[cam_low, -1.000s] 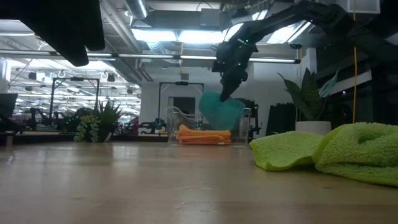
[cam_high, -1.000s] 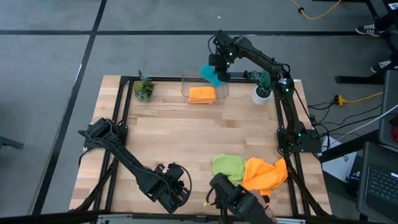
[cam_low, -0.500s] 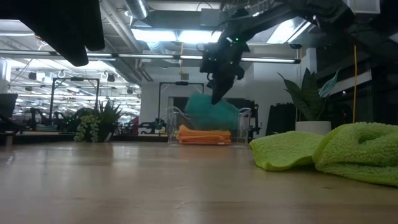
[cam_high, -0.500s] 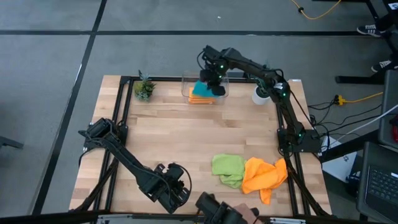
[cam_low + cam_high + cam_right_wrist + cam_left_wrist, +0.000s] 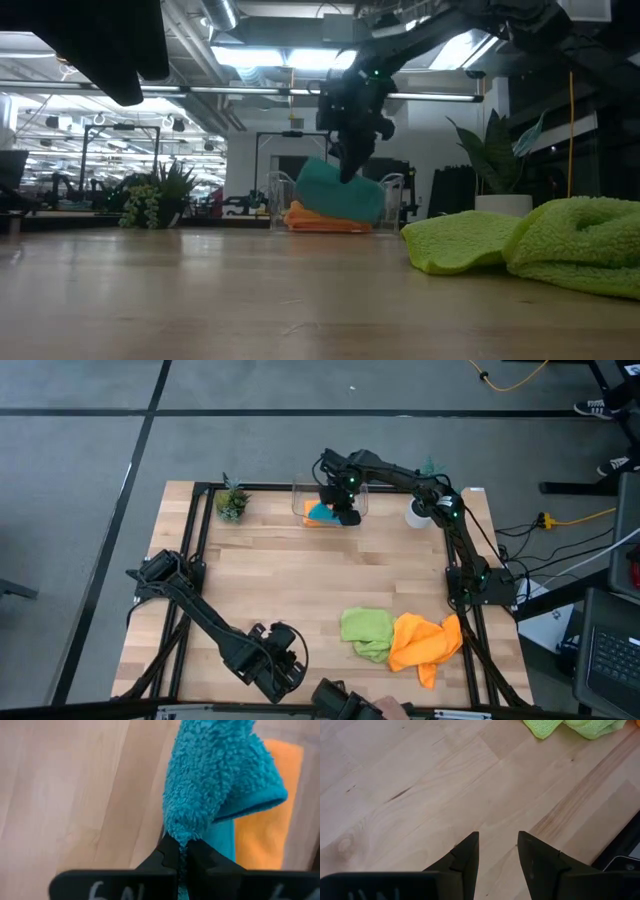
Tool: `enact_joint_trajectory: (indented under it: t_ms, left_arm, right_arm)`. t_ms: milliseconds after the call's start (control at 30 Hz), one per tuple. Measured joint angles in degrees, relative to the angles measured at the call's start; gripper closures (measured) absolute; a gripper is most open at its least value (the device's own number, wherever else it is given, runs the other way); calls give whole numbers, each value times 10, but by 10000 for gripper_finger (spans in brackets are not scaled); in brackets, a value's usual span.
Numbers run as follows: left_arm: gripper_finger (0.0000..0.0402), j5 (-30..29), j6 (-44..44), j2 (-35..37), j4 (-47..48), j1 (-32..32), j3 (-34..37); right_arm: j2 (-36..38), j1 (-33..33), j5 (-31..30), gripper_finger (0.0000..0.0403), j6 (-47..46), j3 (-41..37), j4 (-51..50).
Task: Fold microfiber towels
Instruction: Put the folded blue towel into the transparent bin, then fold the green towel
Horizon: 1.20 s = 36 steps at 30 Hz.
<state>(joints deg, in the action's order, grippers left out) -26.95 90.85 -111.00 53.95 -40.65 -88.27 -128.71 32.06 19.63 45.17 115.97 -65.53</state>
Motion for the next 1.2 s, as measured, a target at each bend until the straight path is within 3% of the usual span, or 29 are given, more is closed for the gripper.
enact_joint_trajectory:
  t_ms: [467, 733, 967, 1200]
  left_arm:
    - [274, 0, -2, 0, -6, -8, 0]
    - [274, 0, -1, 0, -9, -8, 0]
    - [274, 0, 0, 0, -11, -8, 0]
    - [274, 0, 0, 0, -11, -7, 0]
  right_arm:
    - [0, 14, -5, 386, -28, 0, 87]
    - [-20, 10, -7, 390, -26, 0, 75]
    - [-22, 8, -42, 294, -27, 0, 95]
    - [-22, 8, -117, 208, -33, 0, 128]
